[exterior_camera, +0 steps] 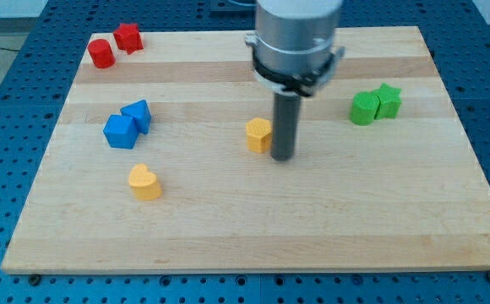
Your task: Push the yellow heart to the left of the yellow hexagon
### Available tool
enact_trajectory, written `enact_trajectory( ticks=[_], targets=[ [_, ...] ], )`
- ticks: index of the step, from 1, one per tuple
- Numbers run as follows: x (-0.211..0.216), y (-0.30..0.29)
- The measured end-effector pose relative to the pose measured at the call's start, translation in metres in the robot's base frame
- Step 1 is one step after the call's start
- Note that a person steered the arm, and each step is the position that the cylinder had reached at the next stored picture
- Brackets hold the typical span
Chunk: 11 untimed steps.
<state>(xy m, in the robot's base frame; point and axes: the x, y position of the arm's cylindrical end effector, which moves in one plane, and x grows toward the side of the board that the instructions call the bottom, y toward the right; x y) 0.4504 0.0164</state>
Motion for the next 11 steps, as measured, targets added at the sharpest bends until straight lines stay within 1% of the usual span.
enact_trajectory(
  ticks=[1, 2, 3, 4, 5, 6, 7, 8, 9, 10, 11],
  targets=[
    [-0.014, -0.026],
    [0.065, -0.047],
    [0.117, -0.134],
    [0.103, -0.163],
    [0.066, -0.16],
    [0.044, -0.161],
    [0.056, -0.217],
    [0.028, -0.209],
    [0.022, -0.151],
    [0.007, -0.106],
    [-0.017, -0.103]
  ],
)
